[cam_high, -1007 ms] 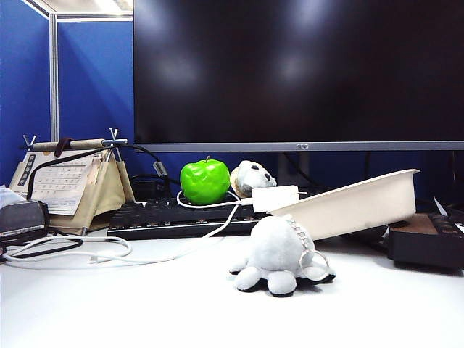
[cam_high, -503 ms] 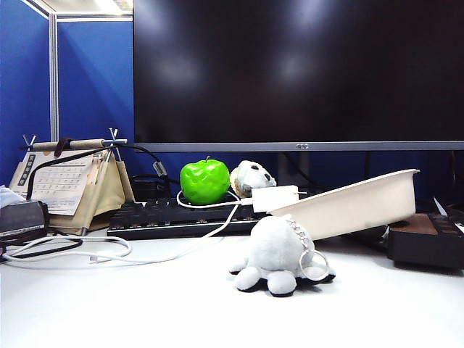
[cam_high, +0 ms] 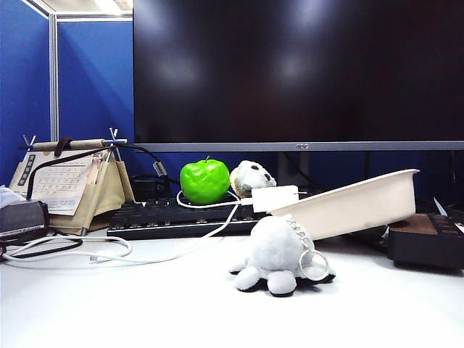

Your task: Place the tilting octopus upright.

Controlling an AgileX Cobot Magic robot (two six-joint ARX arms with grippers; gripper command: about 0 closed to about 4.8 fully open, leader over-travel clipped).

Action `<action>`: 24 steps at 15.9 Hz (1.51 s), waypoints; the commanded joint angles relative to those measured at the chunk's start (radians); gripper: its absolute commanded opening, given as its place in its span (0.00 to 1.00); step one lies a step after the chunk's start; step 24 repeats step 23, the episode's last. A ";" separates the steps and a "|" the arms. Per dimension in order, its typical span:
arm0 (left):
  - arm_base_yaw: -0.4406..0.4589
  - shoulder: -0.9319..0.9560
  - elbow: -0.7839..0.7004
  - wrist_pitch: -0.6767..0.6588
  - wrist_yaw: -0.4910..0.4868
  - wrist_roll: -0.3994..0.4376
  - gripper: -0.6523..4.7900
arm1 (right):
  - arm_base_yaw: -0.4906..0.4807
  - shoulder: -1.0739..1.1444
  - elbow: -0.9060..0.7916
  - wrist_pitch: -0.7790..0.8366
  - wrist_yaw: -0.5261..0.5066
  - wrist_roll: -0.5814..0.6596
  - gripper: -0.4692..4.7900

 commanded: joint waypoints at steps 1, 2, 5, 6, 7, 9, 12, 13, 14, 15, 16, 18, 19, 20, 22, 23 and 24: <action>0.000 -0.002 0.002 0.018 0.000 0.000 0.30 | 0.000 -0.002 -0.021 0.078 0.000 -0.004 0.09; 0.000 -0.002 0.002 0.018 0.000 0.000 0.30 | 0.000 -0.002 -0.021 0.078 0.000 -0.007 0.09; 0.000 -0.002 0.002 0.018 0.000 0.000 0.30 | 0.000 -0.002 -0.034 0.082 0.000 -0.030 0.09; 0.000 -0.002 0.002 0.019 0.000 0.000 0.30 | 0.000 -0.002 -0.040 0.085 0.000 -0.030 0.09; 0.000 -0.002 0.002 0.019 0.000 0.000 0.30 | 0.001 -0.002 -0.041 0.085 0.000 -0.029 0.09; 0.000 -0.002 0.002 0.019 0.000 0.000 0.30 | 0.000 -0.002 -0.042 0.085 0.000 -0.029 0.09; 0.000 -0.002 0.002 0.018 0.000 0.000 0.30 | 0.000 -0.002 -0.042 0.085 -0.003 -0.021 0.09; 0.000 -0.002 0.002 0.018 0.000 0.000 0.30 | 0.000 -0.002 -0.042 0.085 -0.003 -0.021 0.09; 0.000 -0.002 0.002 0.018 0.000 0.000 0.30 | 0.000 -0.002 -0.042 0.085 -0.003 -0.021 0.09; 0.000 -0.002 0.002 0.018 0.000 0.000 0.30 | 0.000 -0.002 -0.042 0.085 -0.003 -0.021 0.09; 0.000 -0.002 0.002 0.018 0.000 0.000 0.30 | 0.000 -0.002 -0.042 0.085 -0.003 -0.021 0.09; 0.000 -0.002 0.002 0.018 0.000 0.000 0.30 | 0.000 -0.002 -0.042 0.085 -0.003 -0.021 0.09; 0.000 -0.002 0.002 0.019 0.000 0.000 0.30 | 0.000 -0.002 -0.042 0.085 -0.003 -0.021 0.09; 0.000 -0.002 0.002 0.018 0.000 0.000 0.30 | 0.000 -0.002 -0.042 0.085 -0.003 -0.021 0.09; 0.000 -0.002 0.002 0.019 0.000 0.000 0.30 | 0.000 -0.002 -0.042 0.085 -0.003 -0.021 0.09; 0.000 -0.002 0.002 0.018 0.000 0.000 0.30 | 0.000 -0.002 -0.042 0.085 -0.003 -0.021 0.09; 0.000 -0.002 0.002 0.018 0.000 0.000 0.30 | 0.000 -0.002 -0.042 0.085 -0.003 -0.021 0.09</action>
